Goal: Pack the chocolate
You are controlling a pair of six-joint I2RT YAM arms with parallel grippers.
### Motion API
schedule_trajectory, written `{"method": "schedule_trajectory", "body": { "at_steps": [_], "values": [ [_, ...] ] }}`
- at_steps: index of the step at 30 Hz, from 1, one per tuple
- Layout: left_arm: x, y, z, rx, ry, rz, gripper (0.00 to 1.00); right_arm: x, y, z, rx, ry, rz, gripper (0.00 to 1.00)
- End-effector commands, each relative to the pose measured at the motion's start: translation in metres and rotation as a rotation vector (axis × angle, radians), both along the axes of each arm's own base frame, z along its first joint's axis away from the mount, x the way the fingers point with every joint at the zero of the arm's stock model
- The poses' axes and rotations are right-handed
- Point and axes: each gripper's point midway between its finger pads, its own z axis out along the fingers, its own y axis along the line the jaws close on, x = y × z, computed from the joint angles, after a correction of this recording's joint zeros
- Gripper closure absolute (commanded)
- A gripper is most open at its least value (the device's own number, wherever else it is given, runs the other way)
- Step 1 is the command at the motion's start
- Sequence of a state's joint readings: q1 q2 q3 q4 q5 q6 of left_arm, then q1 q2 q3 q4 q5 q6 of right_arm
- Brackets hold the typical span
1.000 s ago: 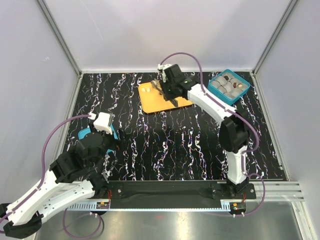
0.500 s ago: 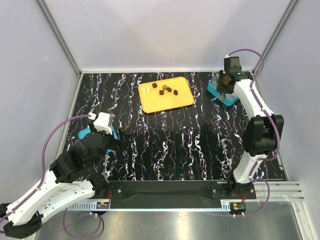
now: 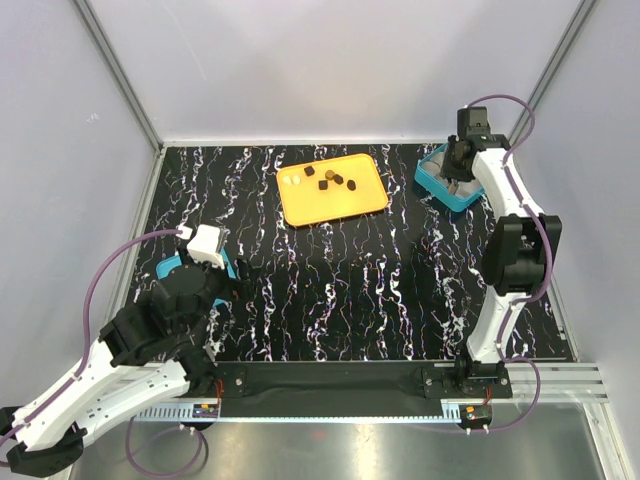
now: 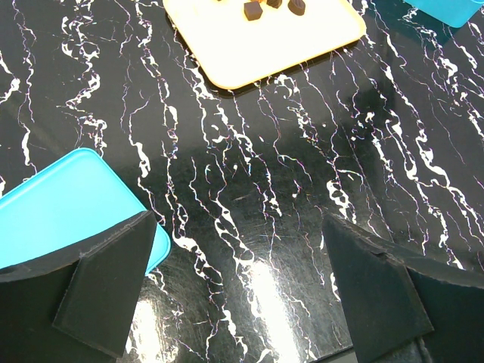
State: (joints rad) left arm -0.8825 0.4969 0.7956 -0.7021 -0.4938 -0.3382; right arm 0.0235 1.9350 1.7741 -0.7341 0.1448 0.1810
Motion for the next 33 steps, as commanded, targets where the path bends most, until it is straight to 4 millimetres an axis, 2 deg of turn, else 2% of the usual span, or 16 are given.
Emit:
{"method": "schedule_trajectory", "body": {
  "at_steps": [1, 11, 18, 33],
  "values": [
    [0.003, -0.001, 0.01, -0.033, -0.035, 0.013, 0.01, 0.021, -0.003, 0.017, -0.003, -0.057, -0.006, 0.74],
    [0.004, -0.001, 0.008, -0.022, -0.03, 0.015, 0.01, 0.035, -0.009, -0.002, -0.03, -0.02, 0.0, 0.72],
    [0.005, -0.001, 0.008, -0.016, -0.028, 0.016, 0.01, 0.038, -0.009, -0.008, -0.033, -0.013, -0.002, 0.65],
    [0.005, -0.002, 0.008, -0.02, -0.03, 0.011, 0.01, 0.037, -0.012, 0.014, -0.05, -0.033, -0.01, 0.55]
  ]
}}
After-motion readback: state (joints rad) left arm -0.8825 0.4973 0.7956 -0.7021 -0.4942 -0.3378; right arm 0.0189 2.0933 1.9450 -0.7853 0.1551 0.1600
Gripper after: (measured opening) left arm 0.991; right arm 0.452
